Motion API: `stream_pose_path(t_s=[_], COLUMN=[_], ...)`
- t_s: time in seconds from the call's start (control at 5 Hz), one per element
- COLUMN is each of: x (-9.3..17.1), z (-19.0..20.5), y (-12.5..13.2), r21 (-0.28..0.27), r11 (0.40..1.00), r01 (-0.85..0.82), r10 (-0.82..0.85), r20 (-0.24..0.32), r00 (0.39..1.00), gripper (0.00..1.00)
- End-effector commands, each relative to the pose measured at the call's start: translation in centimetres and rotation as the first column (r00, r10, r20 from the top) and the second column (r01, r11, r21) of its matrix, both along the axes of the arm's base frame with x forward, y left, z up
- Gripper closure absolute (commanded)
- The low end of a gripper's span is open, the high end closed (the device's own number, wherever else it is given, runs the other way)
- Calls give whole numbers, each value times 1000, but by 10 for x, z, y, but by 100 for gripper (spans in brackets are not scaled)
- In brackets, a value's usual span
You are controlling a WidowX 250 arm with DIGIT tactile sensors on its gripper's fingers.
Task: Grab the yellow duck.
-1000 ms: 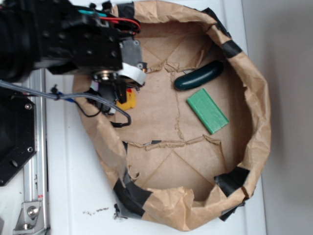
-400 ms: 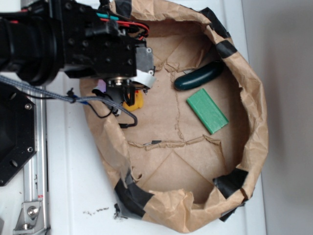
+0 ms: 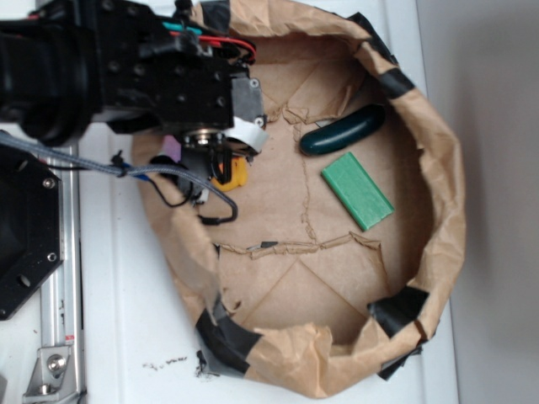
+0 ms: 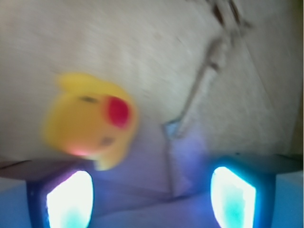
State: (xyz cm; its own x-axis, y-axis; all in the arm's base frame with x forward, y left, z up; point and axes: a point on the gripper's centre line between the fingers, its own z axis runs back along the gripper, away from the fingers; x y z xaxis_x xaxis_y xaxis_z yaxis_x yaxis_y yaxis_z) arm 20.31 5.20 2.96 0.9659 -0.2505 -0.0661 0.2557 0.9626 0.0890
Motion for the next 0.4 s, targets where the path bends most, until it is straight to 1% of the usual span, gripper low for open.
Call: stream_pose_path(t_s=[0.0, 0.2], x=[12, 17], z=[28, 25], y=[14, 11], r21=[-11, -10], r11=[999, 999], r01=[-45, -41], r10=[46, 41], r20=[117, 125], r00=[992, 991], gripper=[0, 0])
